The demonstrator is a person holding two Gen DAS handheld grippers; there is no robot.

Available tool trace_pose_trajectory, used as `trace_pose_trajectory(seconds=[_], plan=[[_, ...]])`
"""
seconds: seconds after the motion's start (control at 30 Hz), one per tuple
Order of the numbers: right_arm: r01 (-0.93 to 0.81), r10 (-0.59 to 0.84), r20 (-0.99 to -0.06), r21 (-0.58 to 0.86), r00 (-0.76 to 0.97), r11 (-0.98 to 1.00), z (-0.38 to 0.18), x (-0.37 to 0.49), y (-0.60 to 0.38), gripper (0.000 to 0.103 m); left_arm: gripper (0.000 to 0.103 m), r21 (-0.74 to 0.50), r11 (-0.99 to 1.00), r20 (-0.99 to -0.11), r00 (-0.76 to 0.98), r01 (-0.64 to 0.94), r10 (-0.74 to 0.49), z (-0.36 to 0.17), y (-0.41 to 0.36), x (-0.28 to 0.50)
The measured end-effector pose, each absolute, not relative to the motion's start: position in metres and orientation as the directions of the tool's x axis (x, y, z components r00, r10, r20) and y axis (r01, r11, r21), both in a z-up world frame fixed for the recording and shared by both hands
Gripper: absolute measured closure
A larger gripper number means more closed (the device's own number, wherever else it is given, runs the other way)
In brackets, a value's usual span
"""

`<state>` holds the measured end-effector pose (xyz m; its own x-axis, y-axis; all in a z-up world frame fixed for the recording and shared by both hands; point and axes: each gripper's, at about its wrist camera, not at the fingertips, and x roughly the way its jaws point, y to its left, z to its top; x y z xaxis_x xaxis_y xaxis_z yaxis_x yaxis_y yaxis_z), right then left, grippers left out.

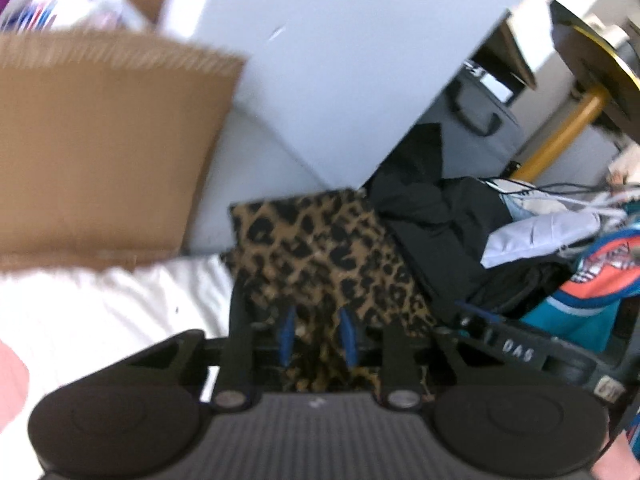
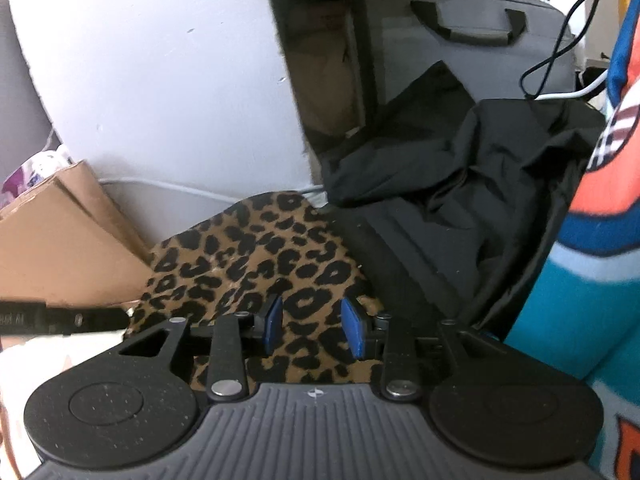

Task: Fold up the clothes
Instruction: 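Lower the folded skirt onto the black garment pile with both tools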

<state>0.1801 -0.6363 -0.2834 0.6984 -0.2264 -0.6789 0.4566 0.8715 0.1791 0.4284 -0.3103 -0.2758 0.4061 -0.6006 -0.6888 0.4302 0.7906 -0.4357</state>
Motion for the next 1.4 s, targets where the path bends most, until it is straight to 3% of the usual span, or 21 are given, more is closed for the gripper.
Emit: trace_pose_trajectory(seconds=[0.27, 0.47, 0.73, 1.1, 1.4], plan=[[0.408, -0.131, -0.707, 0.237, 0.695, 0.882, -0.3, 0.184, -0.613, 0.064, 0.081, -0.365, 0.765, -0.705, 0.378, 0.531, -0.599, -0.284, -0.341, 0.426], [0.448, -0.16, -0.734, 0.213, 0.66, 0.868, -0.309, 0.162, -0.622, 0.062, 0.1, -0.332, 0.793, -0.761, 0.353, 0.51, -0.545, -0.317, -0.339, 0.434], [0.499, -0.197, -0.768, 0.178, 0.609, 0.848, -0.322, 0.134, -0.635, 0.061, 0.101, -0.322, 0.799, -0.767, 0.354, 0.507, -0.534, -0.31, -0.337, 0.431], [0.537, -0.221, -0.739, 0.219, 0.636, 0.815, -0.304, 0.101, -0.625, 0.062, 0.098, -0.405, 0.706, -0.697, 0.304, 0.581, -0.65, -0.281, -0.344, 0.383], [0.481, -0.152, -0.763, 0.229, 0.629, 0.846, -0.321, 0.099, -0.595, 0.063, 0.101, -0.377, 0.68, -0.745, 0.23, 0.629, -0.626, -0.309, -0.355, 0.364]])
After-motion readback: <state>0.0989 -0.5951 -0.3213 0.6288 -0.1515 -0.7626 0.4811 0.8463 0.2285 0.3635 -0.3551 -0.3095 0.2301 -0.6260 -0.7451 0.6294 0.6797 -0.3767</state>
